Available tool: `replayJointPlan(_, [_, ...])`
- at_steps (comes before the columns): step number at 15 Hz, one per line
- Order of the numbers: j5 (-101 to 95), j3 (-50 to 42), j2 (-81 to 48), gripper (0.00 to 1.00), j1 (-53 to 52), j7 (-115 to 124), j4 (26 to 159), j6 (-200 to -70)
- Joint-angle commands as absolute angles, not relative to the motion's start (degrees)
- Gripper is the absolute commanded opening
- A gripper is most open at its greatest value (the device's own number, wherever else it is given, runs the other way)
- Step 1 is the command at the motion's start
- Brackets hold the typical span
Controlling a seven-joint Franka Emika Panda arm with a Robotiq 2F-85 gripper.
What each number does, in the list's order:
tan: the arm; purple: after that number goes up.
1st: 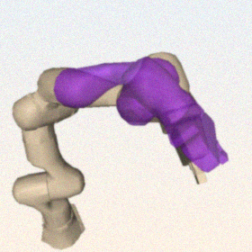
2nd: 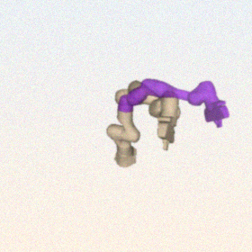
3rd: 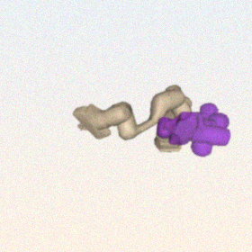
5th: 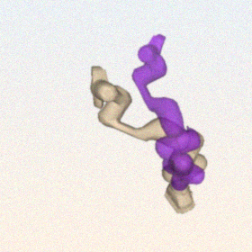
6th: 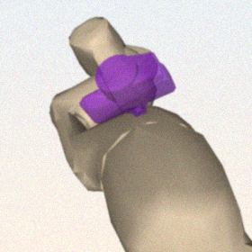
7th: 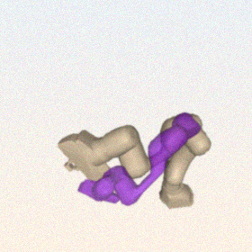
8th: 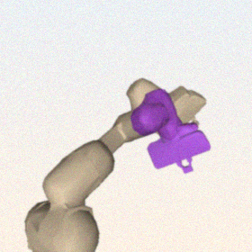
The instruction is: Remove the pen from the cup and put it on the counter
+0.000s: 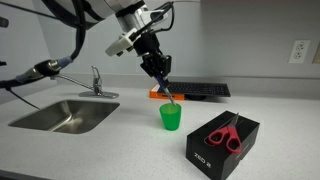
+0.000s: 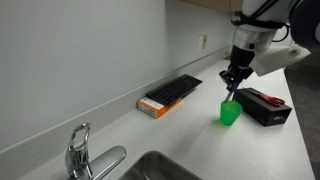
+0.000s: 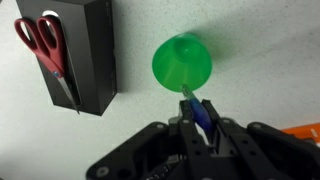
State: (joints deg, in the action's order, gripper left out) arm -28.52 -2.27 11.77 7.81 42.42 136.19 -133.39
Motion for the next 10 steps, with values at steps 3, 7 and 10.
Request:
replayJointPlan(3, [-23.7,0.5,23.0,0.04,7.0,39.1,143.9,-143.1])
replayJointPlan(7, [-26.3,8.3,18.1,0.04,7.3,44.6,146.1,-149.5])
replayJointPlan(10, [-30.0,12.7,13.3,0.04,8.0,48.4,146.2,-152.2])
